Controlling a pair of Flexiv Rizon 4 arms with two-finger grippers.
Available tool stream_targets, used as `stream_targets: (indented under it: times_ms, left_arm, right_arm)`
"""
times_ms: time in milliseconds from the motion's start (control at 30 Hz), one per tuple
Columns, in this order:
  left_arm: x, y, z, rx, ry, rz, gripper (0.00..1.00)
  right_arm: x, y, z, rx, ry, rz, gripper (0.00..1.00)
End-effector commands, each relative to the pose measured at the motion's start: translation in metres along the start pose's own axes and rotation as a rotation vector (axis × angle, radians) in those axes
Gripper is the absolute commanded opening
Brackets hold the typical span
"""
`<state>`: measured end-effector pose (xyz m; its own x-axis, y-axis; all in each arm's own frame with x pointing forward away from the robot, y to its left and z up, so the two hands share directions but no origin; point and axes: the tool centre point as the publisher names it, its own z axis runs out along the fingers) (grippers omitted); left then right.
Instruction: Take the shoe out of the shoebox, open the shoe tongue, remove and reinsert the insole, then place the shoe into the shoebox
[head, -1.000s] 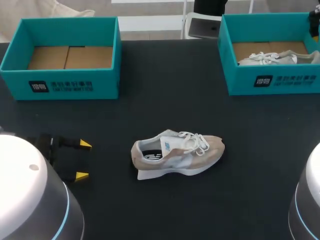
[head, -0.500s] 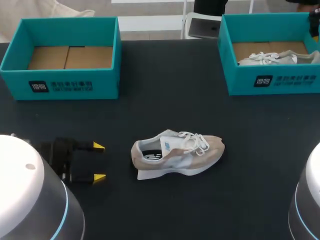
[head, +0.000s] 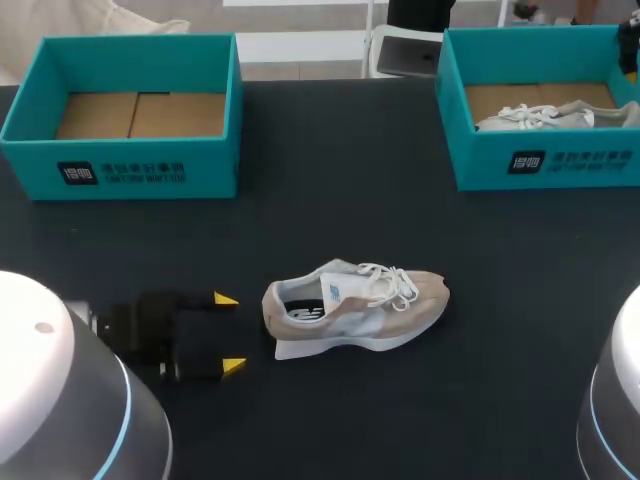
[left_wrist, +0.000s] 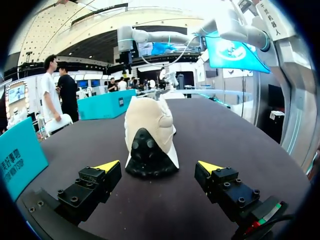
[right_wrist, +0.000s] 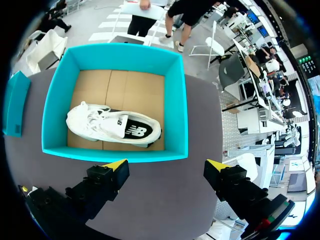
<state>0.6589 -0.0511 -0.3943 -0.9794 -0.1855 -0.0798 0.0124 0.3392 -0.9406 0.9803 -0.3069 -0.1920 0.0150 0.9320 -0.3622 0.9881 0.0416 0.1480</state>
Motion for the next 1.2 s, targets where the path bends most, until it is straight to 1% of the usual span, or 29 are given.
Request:
stream_targets:
  times_ms: [33, 67, 200, 433, 733, 933, 1200]
  left_arm:
    - [0.000, -0.003, 0.020, 0.000, -0.065, 0.017, 1.00]
    - [0.000, -0.005, 0.025, 0.010, -0.058, 0.018, 1.00]
    - [-0.001, -0.008, 0.037, 0.029, -0.079, 0.012, 1.00]
    - [-0.005, -0.007, 0.050, 0.031, -0.092, -0.011, 1.00]
    - [-0.014, -0.004, 0.048, 0.018, -0.087, -0.026, 1.00]
    - [-0.021, -0.003, 0.053, 0.013, -0.068, -0.059, 1.00]
    - [-0.020, -0.005, 0.059, 0.015, -0.033, -0.086, 1.00]
  right_arm:
    - [0.000, -0.001, 0.000, -0.002, -0.001, 0.000, 1.00]
    - [0.000, -0.001, 0.000, -0.002, -0.001, 0.000, 1.00]
    - [0.000, -0.001, 0.000, -0.002, -0.001, 0.000, 1.00]
    - [0.000, -0.001, 0.000, -0.002, -0.001, 0.000, 1.00]
    - [0.000, -0.001, 0.000, -0.002, -0.001, 0.000, 1.00]
    - [0.000, -0.001, 0.000, -0.002, -0.001, 0.000, 1.00]
    - [0.000, -0.001, 0.000, -0.002, -0.001, 0.000, 1.00]
